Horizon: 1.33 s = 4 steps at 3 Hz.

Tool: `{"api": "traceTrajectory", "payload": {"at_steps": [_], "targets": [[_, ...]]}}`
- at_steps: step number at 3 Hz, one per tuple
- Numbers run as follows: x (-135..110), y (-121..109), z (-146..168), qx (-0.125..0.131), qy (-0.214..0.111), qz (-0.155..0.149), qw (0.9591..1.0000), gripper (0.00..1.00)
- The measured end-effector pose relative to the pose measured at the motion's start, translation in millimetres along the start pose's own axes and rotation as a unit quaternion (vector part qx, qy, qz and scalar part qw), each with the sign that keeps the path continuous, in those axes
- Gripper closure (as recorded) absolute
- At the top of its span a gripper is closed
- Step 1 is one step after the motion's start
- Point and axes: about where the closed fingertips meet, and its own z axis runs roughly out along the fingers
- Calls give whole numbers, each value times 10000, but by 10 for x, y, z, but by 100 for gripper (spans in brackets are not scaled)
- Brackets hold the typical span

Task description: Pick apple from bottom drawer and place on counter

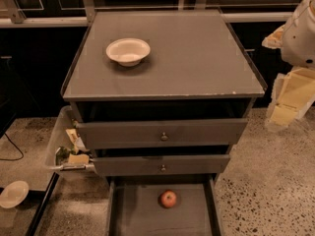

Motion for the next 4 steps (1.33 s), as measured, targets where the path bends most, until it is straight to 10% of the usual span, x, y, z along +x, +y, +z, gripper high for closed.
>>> {"api": "traceTrajectory", "payload": {"at_steps": [4], "targets": [[113, 147, 383, -223, -154, 142, 9995, 0]]}}
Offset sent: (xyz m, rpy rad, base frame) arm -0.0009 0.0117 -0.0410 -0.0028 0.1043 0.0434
